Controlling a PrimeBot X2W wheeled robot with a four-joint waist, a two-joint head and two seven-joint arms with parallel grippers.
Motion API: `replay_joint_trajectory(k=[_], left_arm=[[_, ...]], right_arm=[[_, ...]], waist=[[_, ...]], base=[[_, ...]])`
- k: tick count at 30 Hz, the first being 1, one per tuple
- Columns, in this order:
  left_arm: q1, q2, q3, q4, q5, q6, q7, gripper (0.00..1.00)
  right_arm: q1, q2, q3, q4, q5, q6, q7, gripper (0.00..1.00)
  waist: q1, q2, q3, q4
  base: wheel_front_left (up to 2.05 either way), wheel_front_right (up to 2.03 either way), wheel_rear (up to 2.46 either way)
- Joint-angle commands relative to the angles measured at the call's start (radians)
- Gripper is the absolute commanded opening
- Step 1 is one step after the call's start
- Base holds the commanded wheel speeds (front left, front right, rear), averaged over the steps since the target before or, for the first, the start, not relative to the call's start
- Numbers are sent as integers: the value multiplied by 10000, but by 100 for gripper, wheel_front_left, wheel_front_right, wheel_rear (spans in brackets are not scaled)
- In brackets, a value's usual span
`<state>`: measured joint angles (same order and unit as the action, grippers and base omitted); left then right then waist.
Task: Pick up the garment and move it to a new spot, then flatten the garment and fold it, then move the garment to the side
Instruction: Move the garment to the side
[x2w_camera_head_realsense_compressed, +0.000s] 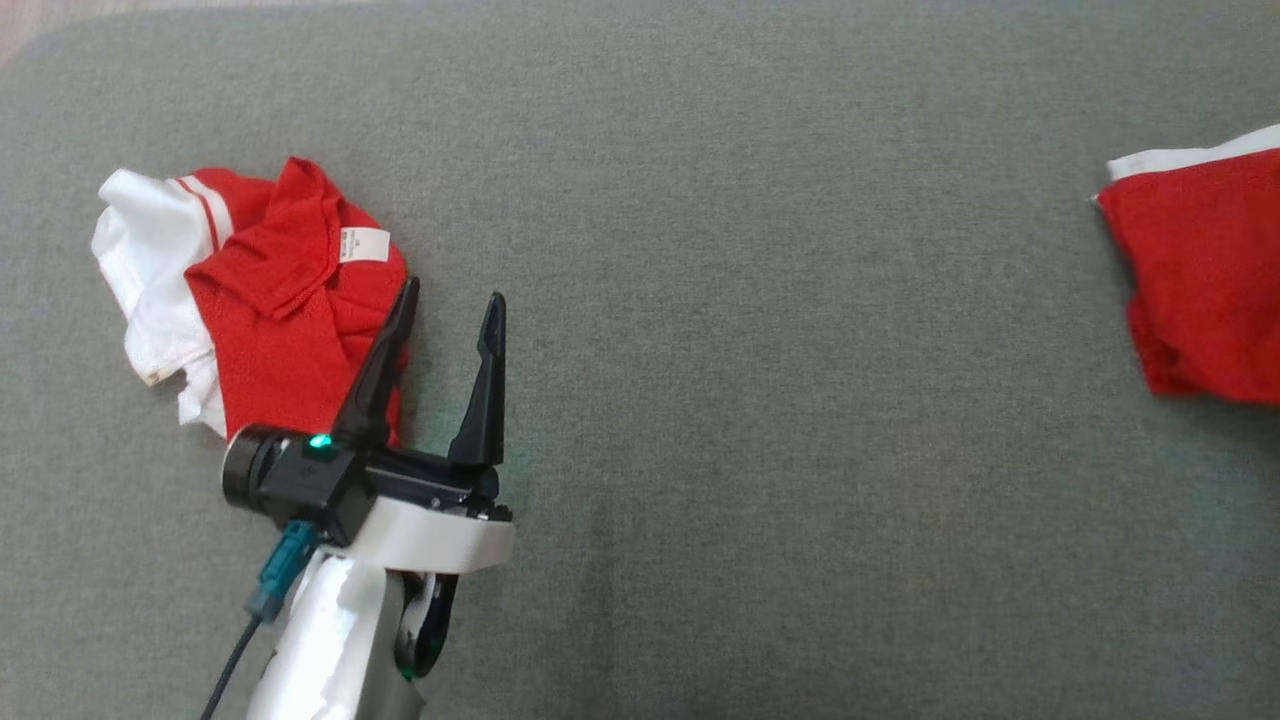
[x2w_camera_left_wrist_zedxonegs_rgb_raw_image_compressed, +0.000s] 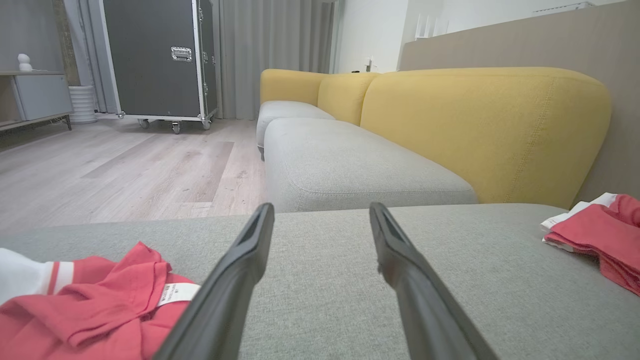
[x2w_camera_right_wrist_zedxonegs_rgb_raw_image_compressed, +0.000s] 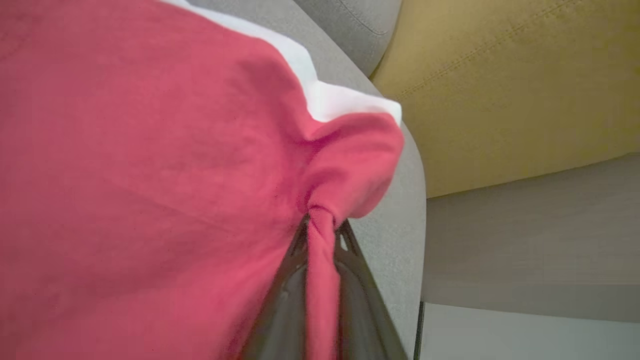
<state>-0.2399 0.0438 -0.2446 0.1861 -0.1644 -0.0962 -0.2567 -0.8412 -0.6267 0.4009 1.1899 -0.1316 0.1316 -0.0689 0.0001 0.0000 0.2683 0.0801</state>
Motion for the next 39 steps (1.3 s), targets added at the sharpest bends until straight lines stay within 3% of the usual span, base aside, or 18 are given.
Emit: replay_joint_trajectory(k=[1, 6, 7, 8, 9, 18, 26, 34, 39], left_arm=[[-367, 64, 317, -343, 105, -8, -51, 100], [-434, 64, 335, -314, 109, -7, -51, 100], [-450, 64, 337, -301, 108, -2, -51, 100], [-450, 64, 337, -301, 108, -2, -51, 100], [-457, 64, 346, -286, 109, 6, -51, 100], [-300, 64, 575, -308, 95, 38, -51, 100], [222, 64, 969, -552, 48, 147, -51, 100], [930, 64, 1399, -830, 85, 184, -51, 100], [1317, 64, 1488, -892, 54, 179, -51, 100]], right_arm=[[-143, -413, -63, -67, 31, -9, 23, 0], [-225, -430, -573, 54, 3, -9, 108, 0], [-230, -410, -705, 65, 2, -9, 101, 51], [-230, -410, -705, 65, 2, -9, 101, 51], [-237, -362, -893, 100, 45, -9, 132, 100], [-266, 489, -2381, -156, 144, -9, -359, 100], [-346, 2485, -3760, -1138, 1168, -9, -1599, 100], [904, 4987, -4446, -3873, 2351, -9, -1918, 100], [2779, 5691, -4182, -6008, 2615, -9, -1925, 100]], waist=[[-1, 0, 66, 46], [-1, 0, 113, 37], [-1, 0, 101, 22], [-1, 0, 101, 22], [-1, 0, 74, -3], [-1, 0, -618, -420], [-1, 0, -1690, -827], [-1, 0, -2447, -1041], [-1, 0, -2676, -1031]], base=[[0, 0, 0], [0, 0, 0], [0, 0, 0], [0, 0, 0], [0, 0, 0], [0, 0, 0], [0, 0, 0], [0, 0, 0], [0, 0, 0]])
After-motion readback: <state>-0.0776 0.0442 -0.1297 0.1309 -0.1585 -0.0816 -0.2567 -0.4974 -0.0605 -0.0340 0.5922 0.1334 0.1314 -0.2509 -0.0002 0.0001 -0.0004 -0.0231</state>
